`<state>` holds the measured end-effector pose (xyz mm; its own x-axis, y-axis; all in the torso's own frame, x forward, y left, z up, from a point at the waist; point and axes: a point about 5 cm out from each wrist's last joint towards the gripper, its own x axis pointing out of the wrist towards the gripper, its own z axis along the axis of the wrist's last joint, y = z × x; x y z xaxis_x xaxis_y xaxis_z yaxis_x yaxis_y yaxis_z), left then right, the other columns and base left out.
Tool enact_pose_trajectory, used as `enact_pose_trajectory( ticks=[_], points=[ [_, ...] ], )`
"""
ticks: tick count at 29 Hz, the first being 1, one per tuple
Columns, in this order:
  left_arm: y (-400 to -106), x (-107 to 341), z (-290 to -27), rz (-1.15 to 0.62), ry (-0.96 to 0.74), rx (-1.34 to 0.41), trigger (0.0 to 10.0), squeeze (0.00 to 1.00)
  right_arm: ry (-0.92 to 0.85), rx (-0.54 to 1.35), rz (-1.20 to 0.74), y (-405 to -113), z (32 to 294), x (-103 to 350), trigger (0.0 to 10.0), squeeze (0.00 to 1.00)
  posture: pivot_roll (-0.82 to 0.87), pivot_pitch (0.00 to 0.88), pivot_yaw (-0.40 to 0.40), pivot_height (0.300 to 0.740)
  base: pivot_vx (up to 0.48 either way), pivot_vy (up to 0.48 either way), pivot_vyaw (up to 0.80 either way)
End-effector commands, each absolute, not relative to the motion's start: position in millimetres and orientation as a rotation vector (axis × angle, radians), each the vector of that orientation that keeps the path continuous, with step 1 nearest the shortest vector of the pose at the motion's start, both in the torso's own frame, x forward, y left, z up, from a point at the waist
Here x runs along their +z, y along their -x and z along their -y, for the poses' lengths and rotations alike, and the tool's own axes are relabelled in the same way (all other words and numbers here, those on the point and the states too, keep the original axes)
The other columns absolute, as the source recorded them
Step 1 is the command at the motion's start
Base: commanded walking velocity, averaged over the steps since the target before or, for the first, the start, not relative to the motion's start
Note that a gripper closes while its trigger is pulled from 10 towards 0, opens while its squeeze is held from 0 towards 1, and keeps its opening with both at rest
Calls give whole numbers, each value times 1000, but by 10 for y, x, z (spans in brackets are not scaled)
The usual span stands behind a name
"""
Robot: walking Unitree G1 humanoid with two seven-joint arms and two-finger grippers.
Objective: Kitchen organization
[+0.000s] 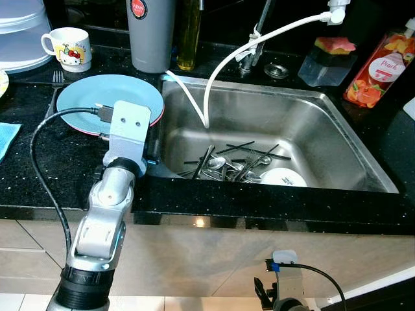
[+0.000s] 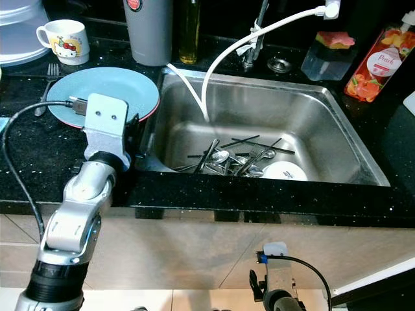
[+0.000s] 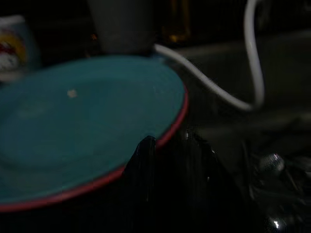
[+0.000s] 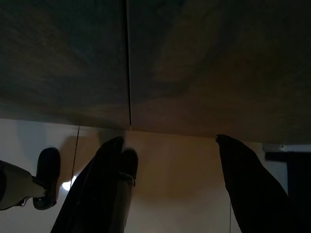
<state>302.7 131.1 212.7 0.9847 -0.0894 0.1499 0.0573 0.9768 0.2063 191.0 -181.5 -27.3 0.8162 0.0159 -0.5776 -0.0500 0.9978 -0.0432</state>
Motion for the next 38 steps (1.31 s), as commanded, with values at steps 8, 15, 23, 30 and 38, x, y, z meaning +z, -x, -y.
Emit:
enact_pose_trajectory(
  ticks=[8, 15, 23, 30, 38],
  points=[
    [-3037, 2264, -1253, 243, -192, -89, 10000, 0, 57, 28, -624, -1906, 1853, -298, 10000, 0, 184, 89, -116, 740, 0, 0, 0],
    [-3026, 2165, -1271, 201, -192, -99, 10000, 0, 59, 31, -618, -1917, 1849, -284, 10000, 0, 184, 81, -117, 740, 0, 0, 0],
    [-3060, 2002, -1324, 98, -218, -76, 10000, 0, 62, 32, -616, -1921, 1861, -277, 10000, 0, 185, 80, -119, 740, 0, 0, 0],
    [-3057, 2108, -1323, 167, -180, -80, 10000, 0, 60, 33, -618, -1901, 1848, -279, 10000, 0, 187, 87, -121, 740, 0, 0, 0],
    [-3066, 2172, -1330, 202, -174, -71, 10000, 0, 59, 34, -617, -1905, 1845, -264, 10000, 0, 185, 90, -121, 740, 0, 0, 0]
  ],
)
